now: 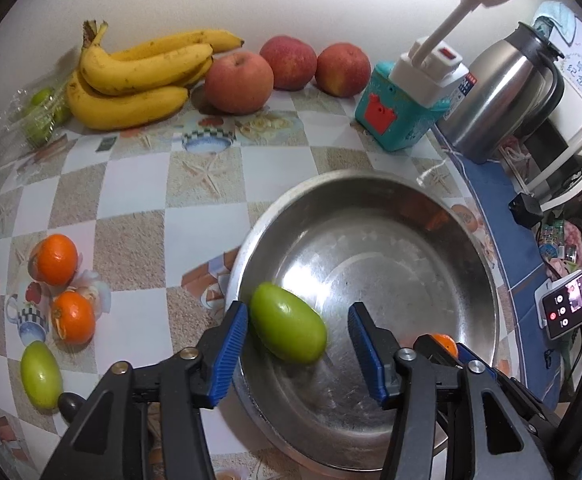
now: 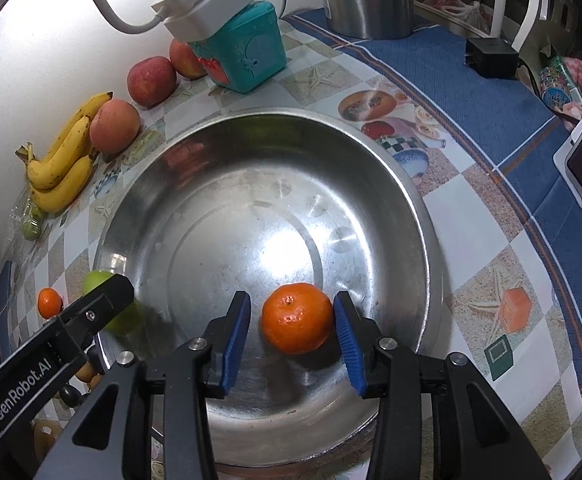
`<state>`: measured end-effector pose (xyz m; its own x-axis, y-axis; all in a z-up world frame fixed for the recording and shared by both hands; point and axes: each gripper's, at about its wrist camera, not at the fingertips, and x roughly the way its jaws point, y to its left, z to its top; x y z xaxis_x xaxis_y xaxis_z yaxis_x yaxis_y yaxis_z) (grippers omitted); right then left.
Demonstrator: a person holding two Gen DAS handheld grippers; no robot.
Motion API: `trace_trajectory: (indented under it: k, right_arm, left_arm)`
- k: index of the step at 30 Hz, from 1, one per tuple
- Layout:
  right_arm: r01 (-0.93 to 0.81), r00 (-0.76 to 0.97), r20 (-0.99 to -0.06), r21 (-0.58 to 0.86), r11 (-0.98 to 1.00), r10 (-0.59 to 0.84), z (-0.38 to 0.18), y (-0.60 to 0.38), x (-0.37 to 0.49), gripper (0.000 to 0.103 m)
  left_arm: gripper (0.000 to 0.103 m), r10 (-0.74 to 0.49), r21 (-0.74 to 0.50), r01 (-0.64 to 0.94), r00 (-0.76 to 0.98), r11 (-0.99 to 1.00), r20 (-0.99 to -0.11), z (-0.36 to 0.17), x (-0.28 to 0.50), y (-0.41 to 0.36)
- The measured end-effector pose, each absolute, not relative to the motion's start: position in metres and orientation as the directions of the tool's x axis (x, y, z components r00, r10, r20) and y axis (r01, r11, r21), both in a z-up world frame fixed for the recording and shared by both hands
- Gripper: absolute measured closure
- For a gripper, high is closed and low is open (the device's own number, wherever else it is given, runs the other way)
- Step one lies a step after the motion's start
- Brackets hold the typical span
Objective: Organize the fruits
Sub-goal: 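Withdraw both open grippers from the basin back toward the fruit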
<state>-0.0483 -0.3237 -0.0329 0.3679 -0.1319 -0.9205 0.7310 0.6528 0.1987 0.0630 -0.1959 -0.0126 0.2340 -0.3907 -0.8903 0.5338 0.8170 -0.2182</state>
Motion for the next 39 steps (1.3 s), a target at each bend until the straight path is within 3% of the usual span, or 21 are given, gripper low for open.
trace_trajectory:
  k: [10,15,17,24,30,32,39]
  right_arm:
    - [0.724,0.393,-0.906,0.198,0.661,-0.159,-0.015,-0.325,-0.05,0.046]
    - [0.72,0.395,-0.903,0.189,0.667,-0.17,-0.009,-0.326,-0.051,0.042]
    - [0.72,0.39,-0.904,0.182,0.67,-0.174,-0.008,-0.326,-0.051,0.029]
    - [0.714,0.387,-0.904,0.17,0.679,-0.18,-0.007,-0.326,-0.051,0.028]
    - [0.711,0.381,-0.906,0.159,0.685,-0.184,-0.007,-0.324,-0.051,0.027]
    - [0.707,0.379,-0.906,0.152,0.69,-0.189,-0.007,-0.322,-0.05,0.014]
    - [0.696,0.404,-0.892,0.156,0.701,-0.202,-0.001,-0.317,-0.048,0.007]
  left_arm:
    - [0.038,-0.383,-0.193,0.505,0.304,0.841,-0.872,0.016,0.068,-0.18]
    - [0.028,-0.314,-0.133,0.456,0.348,0.88,-0.883,0.021,0.074,-0.168]
    - [0.023,-0.271,-0.098,0.429,0.363,0.898,-0.891,0.021,0.077,-0.162]
    - [0.007,-0.156,-0.009,0.354,0.388,0.935,-0.908,0.01,0.085,-0.141]
    - [0.005,-0.049,0.068,0.291,0.378,0.954,-0.925,-0.003,0.091,-0.125]
    - [0.004,-0.027,0.085,0.276,0.379,0.957,-0.925,-0.005,0.092,-0.119]
    - [0.0,0.001,0.114,0.244,0.419,0.963,-0.908,-0.001,0.091,-0.103]
